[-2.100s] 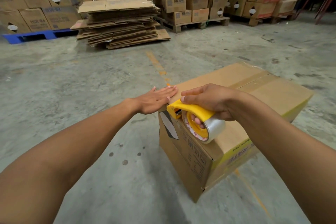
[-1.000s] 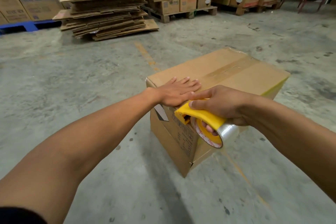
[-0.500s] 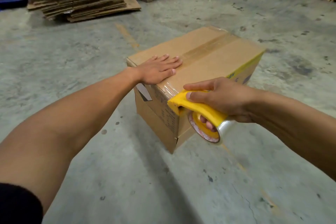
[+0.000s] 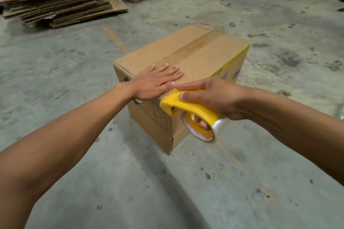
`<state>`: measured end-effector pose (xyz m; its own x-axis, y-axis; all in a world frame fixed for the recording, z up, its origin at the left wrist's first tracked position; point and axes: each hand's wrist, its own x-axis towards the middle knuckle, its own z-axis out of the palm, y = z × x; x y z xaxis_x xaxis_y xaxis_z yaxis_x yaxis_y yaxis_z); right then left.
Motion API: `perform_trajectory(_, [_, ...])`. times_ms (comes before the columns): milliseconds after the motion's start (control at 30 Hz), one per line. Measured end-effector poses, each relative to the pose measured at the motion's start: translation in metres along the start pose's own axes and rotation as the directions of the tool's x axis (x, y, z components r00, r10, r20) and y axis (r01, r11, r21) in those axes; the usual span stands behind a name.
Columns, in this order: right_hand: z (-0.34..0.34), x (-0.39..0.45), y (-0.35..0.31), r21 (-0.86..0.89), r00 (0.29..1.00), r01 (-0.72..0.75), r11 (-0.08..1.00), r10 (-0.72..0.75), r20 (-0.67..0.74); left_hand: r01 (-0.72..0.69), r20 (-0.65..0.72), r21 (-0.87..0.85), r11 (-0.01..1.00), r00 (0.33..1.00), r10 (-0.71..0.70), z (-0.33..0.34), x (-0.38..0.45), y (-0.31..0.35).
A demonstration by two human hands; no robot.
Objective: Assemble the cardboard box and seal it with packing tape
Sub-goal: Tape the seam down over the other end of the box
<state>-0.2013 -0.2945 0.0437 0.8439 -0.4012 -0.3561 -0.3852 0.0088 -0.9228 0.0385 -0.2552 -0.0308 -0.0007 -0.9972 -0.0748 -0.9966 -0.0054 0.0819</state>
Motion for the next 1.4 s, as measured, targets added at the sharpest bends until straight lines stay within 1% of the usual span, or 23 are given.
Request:
perform_trajectory(100, [-0.009, -0.011, 0.009, -0.003, 0.997, -0.077, 0.997, 0.077, -0.002, 0.008, -0.011, 0.001, 1.0, 1.0, -0.008, 0.0, 0.001, 0.0])
perform_trajectory(267, [-0.01, -0.022, 0.016, 0.035, 0.994, -0.11, 0.993, 0.11, 0.013, -0.003, -0.02, 0.005, 1.0, 1.0, 0.003, 0.002, 0.002, -0.002])
perform_trajectory(433, [-0.011, -0.002, 0.029, 0.098, 0.989, -0.144, 0.985, 0.145, -0.01, 0.002, -0.012, 0.003, 1.0, 1.0, -0.002, 0.001, 0.003, 0.001])
perform_trajectory(467, [-0.009, 0.002, 0.043, 0.018, 0.984, -0.177, 0.984, 0.177, 0.002, 0.006, -0.013, -0.001, 1.0, 1.0, -0.006, 0.0, 0.003, 0.001])
perform_trajectory(500, [-0.007, 0.005, 0.065, -0.125, 0.97, -0.24, 0.963, 0.243, 0.008, 0.015, -0.014, -0.008, 1.0, 1.0, -0.015, -0.001, 0.003, 0.001])
perform_trajectory(567, [0.0, 0.003, 0.117, -0.403, 0.896, -0.42, 0.813, 0.441, -0.044, 0.02, -0.017, -0.01, 1.0, 1.0, -0.021, 0.0, 0.003, -0.002])
perform_trajectory(600, [0.003, 0.001, 0.138, -0.445, 0.845, -0.502, 0.742, 0.53, -0.068, 0.014, -0.027, -0.004, 1.0, 1.0, -0.014, 0.003, 0.003, -0.003])
perform_trajectory(633, [0.003, 0.002, 0.152, -0.445, 0.81, -0.548, 0.708, 0.582, -0.071, 0.005, -0.048, -0.001, 1.0, 0.999, -0.005, 0.004, 0.002, -0.004])
perform_trajectory(700, [0.003, 0.01, 0.156, -0.403, 0.788, -0.57, 0.716, 0.615, -0.021, -0.027, -0.109, -0.03, 0.999, 0.994, 0.023, 0.005, -0.002, -0.001])
perform_trajectory(767, [0.006, 0.02, 0.146, -0.361, 0.808, -0.549, 0.754, 0.59, 0.004, -0.05, -0.148, -0.055, 0.997, 0.988, 0.041, 0.005, -0.01, 0.007])
perform_trajectory(867, [0.008, 0.038, 0.144, -0.426, 0.86, -0.48, 0.767, 0.506, -0.056, -0.066, -0.197, 0.041, 0.997, 0.978, 0.073, 0.014, -0.022, 0.032])
perform_trajectory(933, [0.011, 0.044, 0.147, -0.493, 0.855, -0.469, 0.733, 0.518, -0.043, -0.032, -0.326, 0.163, 0.986, 0.942, 0.084, 0.031, -0.027, 0.049])
perform_trajectory(967, [0.014, 0.047, 0.148, -0.535, 0.848, -0.459, 0.709, 0.529, -0.026, -0.016, -0.423, 0.178, 0.984, 0.901, 0.091, 0.039, -0.026, 0.054])
perform_trajectory(1033, [0.02, 0.052, 0.151, -0.595, 0.842, -0.437, 0.675, 0.539, -0.006, -0.024, -0.585, 0.133, 0.991, 0.805, 0.098, 0.049, -0.023, 0.056])
perform_trajectory(1100, [0.028, 0.054, 0.148, -0.627, 0.838, -0.429, 0.65, 0.546, -0.006, -0.011, -0.661, 0.141, 0.99, 0.743, 0.103, 0.053, -0.02, 0.054])
perform_trajectory(1133, [0.03, 0.056, 0.147, -0.659, 0.84, -0.403, 0.635, 0.542, 0.008, 0.035, -0.689, 0.131, 0.991, 0.722, 0.065, 0.056, -0.019, 0.057])
perform_trajectory(1167, [0.033, 0.057, 0.146, -0.691, 0.838, -0.377, 0.617, 0.545, 0.029, 0.095, -0.717, 0.056, 0.994, 0.697, -0.026, 0.06, -0.019, 0.061])
perform_trajectory(1200, [0.035, 0.058, 0.144, -0.715, 0.841, -0.35, 0.605, 0.539, 0.045, 0.145, -0.722, -0.09, 0.985, 0.672, -0.165, 0.063, -0.02, 0.067])
perform_trajectory(1233, [0.035, 0.059, 0.144, -0.727, 0.84, -0.339, 0.597, 0.54, 0.051, 0.166, -0.699, -0.281, 0.945, 0.639, -0.32, 0.065, -0.022, 0.074])
perform_trajectory(1300, [0.034, 0.062, 0.144, -0.759, 0.839, -0.312, 0.572, 0.541, 0.063, 0.139, -0.573, -0.626, 0.767, 0.585, -0.574, 0.065, -0.022, 0.087])
perform_trajectory(1333, [0.034, 0.062, 0.144, -0.779, 0.84, -0.291, 0.555, 0.538, 0.07, 0.135, -0.487, -0.739, 0.66, 0.571, -0.661, 0.064, -0.02, 0.092])
perform_trajectory(1367, [0.034, 0.062, 0.143, -0.801, 0.844, -0.266, 0.536, 0.531, 0.075, 0.147, -0.411, -0.805, 0.575, 0.561, -0.719, 0.062, -0.019, 0.096])
perform_trajectory(1400, [0.034, 0.063, 0.143, -0.811, 0.853, -0.237, 0.535, 0.514, 0.09, 0.167, -0.365, -0.832, 0.529, 0.553, -0.749, 0.06, -0.017, 0.098])
